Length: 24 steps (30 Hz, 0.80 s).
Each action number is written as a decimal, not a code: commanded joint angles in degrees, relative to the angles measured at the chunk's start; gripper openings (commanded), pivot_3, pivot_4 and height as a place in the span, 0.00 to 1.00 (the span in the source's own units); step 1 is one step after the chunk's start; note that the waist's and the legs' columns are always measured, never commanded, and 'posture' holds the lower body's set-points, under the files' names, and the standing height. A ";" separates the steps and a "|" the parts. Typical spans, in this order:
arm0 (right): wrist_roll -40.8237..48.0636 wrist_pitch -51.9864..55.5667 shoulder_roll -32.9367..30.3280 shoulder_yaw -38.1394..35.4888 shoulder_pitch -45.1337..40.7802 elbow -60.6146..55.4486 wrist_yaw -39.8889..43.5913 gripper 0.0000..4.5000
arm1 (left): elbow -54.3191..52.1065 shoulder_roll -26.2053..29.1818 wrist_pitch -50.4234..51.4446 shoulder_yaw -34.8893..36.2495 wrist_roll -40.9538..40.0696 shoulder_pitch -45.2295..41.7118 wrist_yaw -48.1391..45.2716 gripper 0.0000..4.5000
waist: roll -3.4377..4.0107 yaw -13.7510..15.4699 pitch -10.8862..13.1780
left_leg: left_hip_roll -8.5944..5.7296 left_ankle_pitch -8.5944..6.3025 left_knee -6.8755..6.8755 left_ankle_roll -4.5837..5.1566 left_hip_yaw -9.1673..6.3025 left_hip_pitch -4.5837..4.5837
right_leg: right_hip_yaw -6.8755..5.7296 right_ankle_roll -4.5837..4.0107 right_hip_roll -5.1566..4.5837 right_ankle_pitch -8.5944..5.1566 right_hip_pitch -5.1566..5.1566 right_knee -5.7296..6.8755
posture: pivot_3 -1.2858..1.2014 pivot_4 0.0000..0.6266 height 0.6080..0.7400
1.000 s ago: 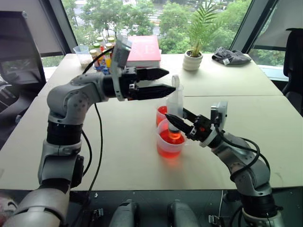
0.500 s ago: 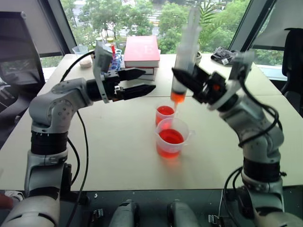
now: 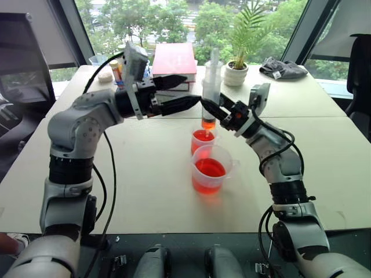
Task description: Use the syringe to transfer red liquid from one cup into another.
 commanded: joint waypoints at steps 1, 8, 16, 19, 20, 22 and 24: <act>-0.33 -2.41 0.74 -0.79 -1.00 -1.18 0.40 0.30 | 2.00 -0.86 -2.33 -0.36 0.92 -3.62 -1.29 0.99 | 0.00 0.01 0.00 | 0.00 0.00 0.00 0.00 -0.01 0.00 | 0.00 0.00 0.00 0.00 0.00 0.01 | 0.52 0.24 1.00; -1.26 -3.06 1.43 -0.53 -0.83 -1.22 1.00 0.30 | 8.22 -3.66 -5.64 -1.67 3.51 -8.24 -3.20 0.99 | 0.00 0.00 0.00 | 0.00 0.00 0.00 -0.01 -0.01 0.00 | -0.01 0.00 0.01 0.00 0.00 0.01 | 0.52 0.24 1.00; -2.06 -2.46 1.51 -0.22 -0.22 -1.88 1.39 0.30 | 11.88 -7.12 -6.90 -3.15 4.83 -10.85 -5.92 0.99 | 0.00 0.01 0.00 | 0.00 0.00 -0.01 -0.01 -0.01 0.00 | -0.01 0.00 0.02 0.00 0.00 0.00 | 0.52 0.24 1.00; -2.31 -2.40 1.43 -0.14 -0.17 -1.87 1.52 0.30 | 13.14 -8.55 -7.36 -3.55 5.18 -11.60 -6.10 0.99 | 0.00 0.04 0.00 | 0.00 0.00 -0.01 -0.01 -0.01 0.00 | -0.01 0.00 0.02 0.00 0.00 0.00 | 0.52 0.24 1.00; -2.41 -2.40 1.41 -0.11 -0.15 -1.88 1.56 0.30 | 13.73 -8.96 -7.57 -3.65 5.42 -11.90 -6.01 0.99 | 0.00 0.05 0.00 | 0.00 0.00 0.00 -0.01 -0.01 0.00 | 0.00 0.00 0.02 0.00 0.00 0.00 | 0.52 0.24 1.00; -2.51 -2.31 1.42 -0.16 -0.15 -1.94 1.57 0.30 | 15.16 -9.78 -8.19 -3.80 6.13 -12.48 -5.95 0.99 | 0.00 0.01 0.00 | 0.00 0.00 0.00 -0.01 0.00 0.00 | 0.00 0.00 0.02 0.00 0.00 0.00 | 0.52 0.24 1.00; -2.64 -2.32 1.41 -0.18 -0.13 -1.98 1.62 0.30 | 16.71 -10.49 -8.56 -3.67 6.71 -13.09 -5.92 0.87 | 0.00 0.00 0.00 | 0.00 0.00 0.00 0.00 0.00 0.00 | -0.01 0.00 0.02 0.00 0.00 0.00 | 0.52 0.24 1.00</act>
